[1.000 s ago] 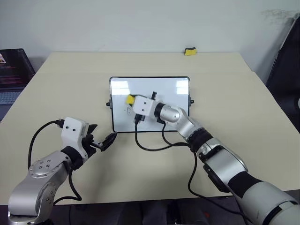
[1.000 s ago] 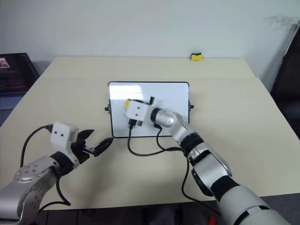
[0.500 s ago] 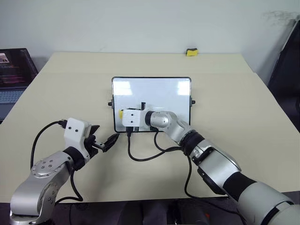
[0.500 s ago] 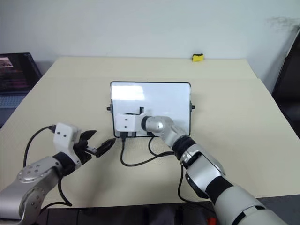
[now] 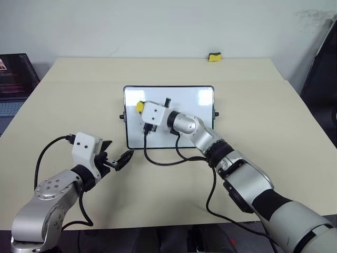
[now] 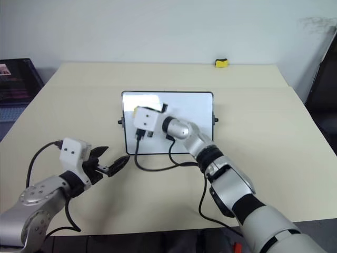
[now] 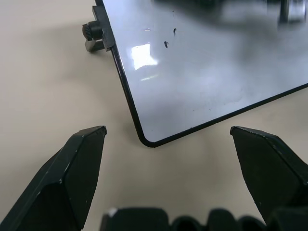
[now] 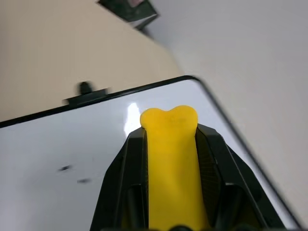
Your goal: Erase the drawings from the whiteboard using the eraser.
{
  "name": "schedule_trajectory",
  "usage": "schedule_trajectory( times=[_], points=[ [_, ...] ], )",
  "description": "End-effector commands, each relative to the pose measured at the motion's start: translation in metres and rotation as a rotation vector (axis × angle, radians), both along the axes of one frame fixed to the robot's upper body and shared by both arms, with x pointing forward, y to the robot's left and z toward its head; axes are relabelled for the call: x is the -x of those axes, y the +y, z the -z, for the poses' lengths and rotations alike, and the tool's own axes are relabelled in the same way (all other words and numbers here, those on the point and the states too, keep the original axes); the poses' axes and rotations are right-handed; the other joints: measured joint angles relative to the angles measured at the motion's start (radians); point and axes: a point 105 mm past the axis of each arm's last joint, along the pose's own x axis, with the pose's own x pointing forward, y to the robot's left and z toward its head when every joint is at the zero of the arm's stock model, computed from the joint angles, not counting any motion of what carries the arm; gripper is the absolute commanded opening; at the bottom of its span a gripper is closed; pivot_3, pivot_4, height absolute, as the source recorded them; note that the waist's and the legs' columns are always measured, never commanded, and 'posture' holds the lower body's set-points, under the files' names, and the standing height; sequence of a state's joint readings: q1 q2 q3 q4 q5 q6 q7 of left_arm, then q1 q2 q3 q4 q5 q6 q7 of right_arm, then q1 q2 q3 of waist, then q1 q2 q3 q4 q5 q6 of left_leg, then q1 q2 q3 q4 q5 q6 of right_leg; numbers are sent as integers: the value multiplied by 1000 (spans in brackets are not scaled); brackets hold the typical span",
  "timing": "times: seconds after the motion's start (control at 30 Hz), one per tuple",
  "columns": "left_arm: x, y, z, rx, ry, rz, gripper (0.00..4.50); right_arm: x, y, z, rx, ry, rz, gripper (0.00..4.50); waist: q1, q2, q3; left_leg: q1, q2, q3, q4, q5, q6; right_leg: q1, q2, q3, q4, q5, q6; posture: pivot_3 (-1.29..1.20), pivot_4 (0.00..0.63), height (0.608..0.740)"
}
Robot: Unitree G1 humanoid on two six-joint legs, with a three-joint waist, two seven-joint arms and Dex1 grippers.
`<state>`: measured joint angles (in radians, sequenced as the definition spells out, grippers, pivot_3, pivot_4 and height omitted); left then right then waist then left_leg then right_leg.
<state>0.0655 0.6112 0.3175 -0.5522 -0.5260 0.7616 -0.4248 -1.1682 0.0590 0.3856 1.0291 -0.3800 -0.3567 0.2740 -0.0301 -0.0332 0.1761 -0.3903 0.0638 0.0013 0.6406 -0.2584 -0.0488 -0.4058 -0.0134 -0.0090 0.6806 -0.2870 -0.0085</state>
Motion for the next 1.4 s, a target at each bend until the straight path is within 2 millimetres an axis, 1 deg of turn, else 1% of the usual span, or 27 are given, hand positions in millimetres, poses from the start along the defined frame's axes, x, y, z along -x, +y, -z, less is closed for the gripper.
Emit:
schedule_trajectory(
  times=[0.03, 0.07, 0.17, 0.27, 0.37, 0.43, 0.47, 0.57, 0.67, 0.77, 1.03, 1.17, 1.23, 1.4],
  points=[
    [1, -1, -14, -19, -56, 8, 4500, 0, -3, 30, 117, 56, 9, 1003, 0, 0, 0, -1, 0, 0, 0, 0, -1, -1, 0, 0, 0, 0, 0, 0, 150, 740],
    [2, -1, -14, -19, -56, 7, 4500, 0, -5, 40, 157, 78, 6, 1003, 0, 0, 0, -1, 0, 0, 0, -1, -1, -1, 0, 0, 0, 0, 0, 0, 150, 740],
    [2, -1, -13, -18, -55, 5, 4500, 3, -11, 61, 246, 116, -5, 1003, -1, 0, 0, 0, 0, 0, 0, -1, -1, 0, -1, 1, 0, 0, 0, 0, 150, 740],
    [3, -1, -13, -18, -54, 5, 4500, 9, -16, 80, 349, 151, -44, 1002, 0, 0, 0, 7, 0, 0, 0, 0, -1, 5, -1, 0, 2, 0, 0, 0, 150, 740],
    [3, -1, -13, -17, -54, 7, 4500, 16, -18, 93, 408, 193, -89, 1000, 1, 1, 0, 17, 0, 0, 1, 0, 0, 16, -1, -1, 1, 0, 0, 0, 150, 740],
    [3, -1, -14, -17, -54, 9, 4500, 20, -17, 96, 416, 210, -112, 1000, 1, 0, 0, 22, -1, 0, 0, 0, 1, 21, -1, -1, 1, -1, 0, 0, 150, 740],
    [2, -1, -14, -17, -53, 9, 4500, 21, -15, 91, 394, 202, -114, 1000, 1, 0, 0, 25, -1, 0, 0, 0, 1, 22, -1, 0, 1, -1, 0, 0, 150, 740],
    [2, -1, -13, -16, -52, 11, 4500, 20, -9, 76, 324, 184, -120, 1000, 1, 0, 0, 25, -1, 0, 0, 1, 1, 22, 0, 0, 1, -1, 0, 0, 150, 740],
    [2, -2, -13, -16, -51, 14, 4500, 20, -3, 58, 245, 171, -129, 1000, 1, 0, 0, 24, -1, -1, 0, 0, 1, 21, 1, 1, 1, -1, -1, 0, 150, 740],
    [2, -2, -13, -16, -52, 15, 4500, 20, -1, 48, 210, 159, -138, 999, 1, 1, 0, 21, -1, -1, -1, 0, 1, 18, 1, 1, 1, -1, -1, 0, 150, 740],
    [2, -3, -13, -13, -51, 18, 4500, 24, 4, 32, 153, 146, -167, 998, 0, 1, 0, 14, 0, -1, -1, 0, 0, 13, 1, -1, 0, -1, -1, 0, 150, 740],
    [2, -3, -13, -12, -50, 17, 4500, 27, 10, 19, 104, 125, -178, 998, 0, 0, 0, 5, 0, -1, -1, 0, 0, 4, 1, 0, 1, 0, -1, 0, 150, 740],
    [2, -4, -13, -11, -51, 17, 4500, 26, 11, 15, 90, 116, -173, 997, 0, 0, 0, 2, 0, -1, -1, 0, 0, 0, 1, 0, 1, 0, -1, 0, 150, 740],
    [2, -6, -12, -9, -47, 23, 4500, 18, 10, 11, 78, 93, -117, 997, 0, 1, 0, 0, 0, -1, -1, 0, -1, -1, 1, 0, 0, -1, -1, 0, 150, 740]
  ],
)
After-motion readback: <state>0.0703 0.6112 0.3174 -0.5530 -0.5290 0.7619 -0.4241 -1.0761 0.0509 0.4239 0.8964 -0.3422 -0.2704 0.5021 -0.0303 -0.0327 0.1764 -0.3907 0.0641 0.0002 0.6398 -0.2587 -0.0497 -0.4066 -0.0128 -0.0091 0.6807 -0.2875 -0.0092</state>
